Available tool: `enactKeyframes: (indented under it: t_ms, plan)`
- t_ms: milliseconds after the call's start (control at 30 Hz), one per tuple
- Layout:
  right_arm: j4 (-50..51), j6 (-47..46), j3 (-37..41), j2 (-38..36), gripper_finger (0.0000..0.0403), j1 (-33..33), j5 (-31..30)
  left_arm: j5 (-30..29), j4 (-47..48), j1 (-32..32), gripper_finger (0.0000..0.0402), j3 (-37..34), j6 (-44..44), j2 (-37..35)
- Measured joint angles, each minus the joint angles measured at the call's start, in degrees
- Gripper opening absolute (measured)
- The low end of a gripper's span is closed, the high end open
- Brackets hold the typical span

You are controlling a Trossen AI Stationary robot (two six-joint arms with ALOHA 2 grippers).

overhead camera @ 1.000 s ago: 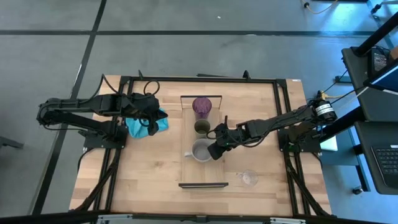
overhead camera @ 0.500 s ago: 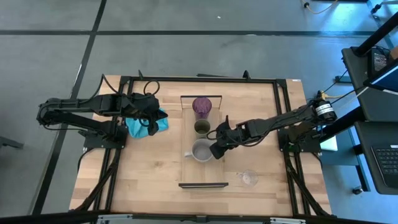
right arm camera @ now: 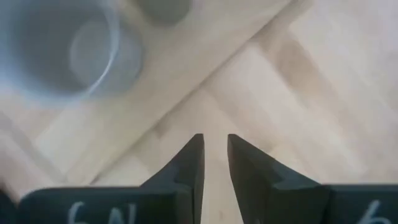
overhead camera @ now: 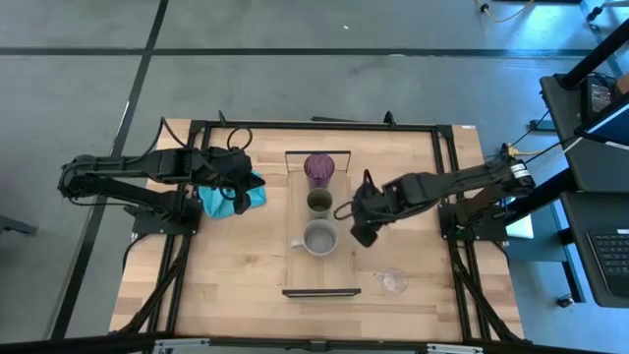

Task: Stack small to large cups/mugs on shelf
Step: Put the transparent mug on the shelf

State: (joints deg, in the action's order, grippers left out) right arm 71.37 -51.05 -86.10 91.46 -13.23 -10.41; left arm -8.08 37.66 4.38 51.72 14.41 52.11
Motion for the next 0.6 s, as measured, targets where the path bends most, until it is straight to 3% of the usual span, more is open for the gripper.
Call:
enactKeyframes:
  t_ms: [200,600]
  plan:
    - [1.0,-2.9,0.5,0.0,0.0073,-6.8,7.9,0.0,0.0,0.0,0.0014,0.0,0.0,0.0]
    - [10.6,-29.6,1.4,0.2,0.0073,-23.5,4.8,0.0,0.0,0.0,0.0014,0.0,-3.5,0.0]
